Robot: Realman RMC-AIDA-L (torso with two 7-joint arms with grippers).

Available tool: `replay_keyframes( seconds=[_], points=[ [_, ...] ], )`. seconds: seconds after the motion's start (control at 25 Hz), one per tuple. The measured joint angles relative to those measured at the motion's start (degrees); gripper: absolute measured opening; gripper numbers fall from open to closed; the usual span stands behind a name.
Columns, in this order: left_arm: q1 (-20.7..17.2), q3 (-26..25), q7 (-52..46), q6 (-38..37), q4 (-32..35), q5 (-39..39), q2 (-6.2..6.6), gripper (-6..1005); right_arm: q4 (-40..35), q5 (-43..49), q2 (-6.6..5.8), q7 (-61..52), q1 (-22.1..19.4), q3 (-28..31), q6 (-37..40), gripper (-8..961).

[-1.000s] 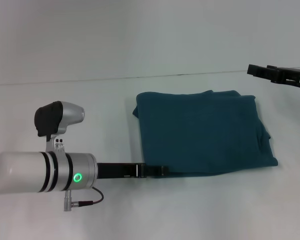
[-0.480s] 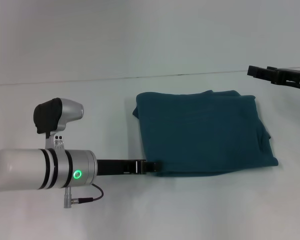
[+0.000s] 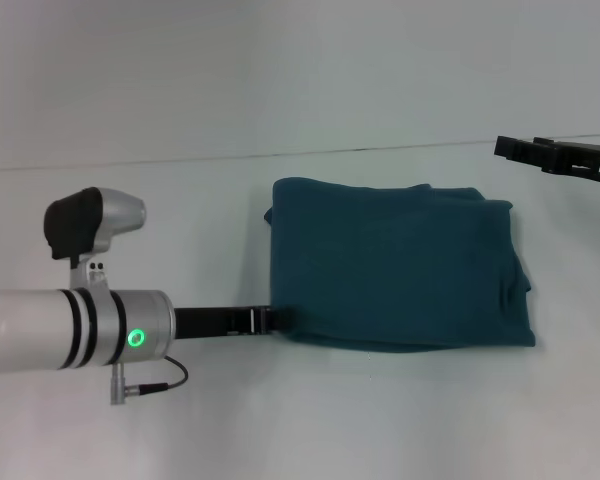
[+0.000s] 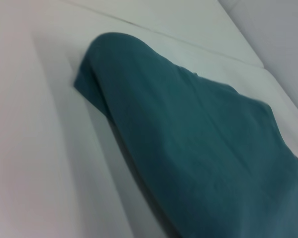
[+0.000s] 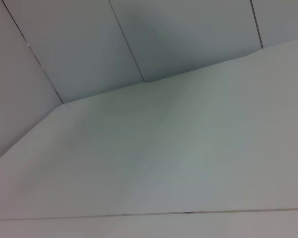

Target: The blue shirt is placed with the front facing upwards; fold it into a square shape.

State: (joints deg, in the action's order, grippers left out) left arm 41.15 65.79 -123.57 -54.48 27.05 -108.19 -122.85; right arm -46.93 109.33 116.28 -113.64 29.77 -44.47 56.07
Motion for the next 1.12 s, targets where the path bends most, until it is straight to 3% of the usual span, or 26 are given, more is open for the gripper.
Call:
replay_keyframes(
  seconds=[0.04, 0.32, 1.12],
  points=[
    [-0.02, -0.27, 0.01, 0.01, 0.00, 0.00, 0.11, 70, 0.00, 0.00, 0.02, 0.00, 0.00, 0.00, 0.00, 708],
    [-0.88, -3.63, 0.31, -0.49, 0.98, -0.99, 1.10, 69, 0.00, 0.00, 0.08, 0.00, -0.02, -0.20, 0.00, 707],
    [-6.93, -11.72, -0.18, -4.75, 6.14, -3.17, 1.57, 70, 0.17, 0.10, -0.35, 0.00, 0.68, -0.40, -0.05, 708]
  ],
)
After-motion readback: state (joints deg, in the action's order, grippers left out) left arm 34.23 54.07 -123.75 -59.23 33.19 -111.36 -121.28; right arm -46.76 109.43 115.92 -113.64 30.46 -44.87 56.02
